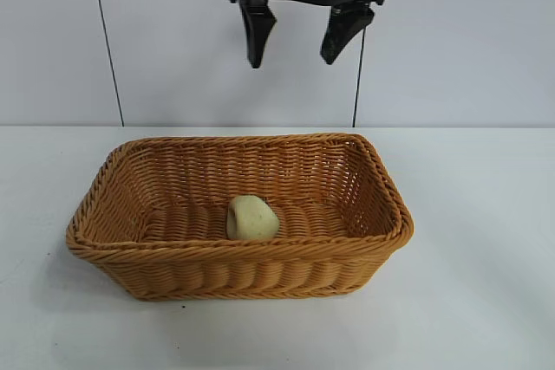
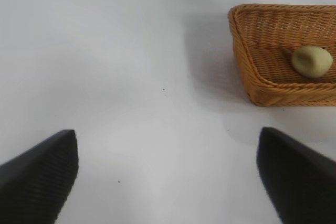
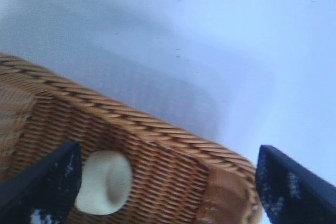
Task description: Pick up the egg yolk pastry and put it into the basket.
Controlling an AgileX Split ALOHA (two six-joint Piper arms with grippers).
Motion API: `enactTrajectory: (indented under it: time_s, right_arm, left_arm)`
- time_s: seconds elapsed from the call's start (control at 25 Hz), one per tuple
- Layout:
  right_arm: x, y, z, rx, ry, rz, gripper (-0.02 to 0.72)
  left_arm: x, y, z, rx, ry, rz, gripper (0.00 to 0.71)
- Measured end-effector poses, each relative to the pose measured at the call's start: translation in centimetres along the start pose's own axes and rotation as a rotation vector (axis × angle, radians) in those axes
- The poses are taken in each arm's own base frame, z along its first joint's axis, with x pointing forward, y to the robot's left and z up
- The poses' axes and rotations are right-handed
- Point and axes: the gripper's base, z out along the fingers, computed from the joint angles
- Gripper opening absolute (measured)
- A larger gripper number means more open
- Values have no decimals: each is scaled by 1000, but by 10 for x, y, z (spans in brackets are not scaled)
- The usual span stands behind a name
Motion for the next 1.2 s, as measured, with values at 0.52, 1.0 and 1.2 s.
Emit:
enactTrajectory:
  time_s: [0.52,1.0,1.2]
  right_arm:
    - [4,-119,-1,80,11,239,647]
    - [104,-79,-24,26,272,190,646]
    - [169,-58,-46,10,370,133,646]
  left_arm:
    - [0,0,0,0,0,0,664]
    - [0,0,0,0,0,0,664]
    - [0,0,0,0,0,0,664]
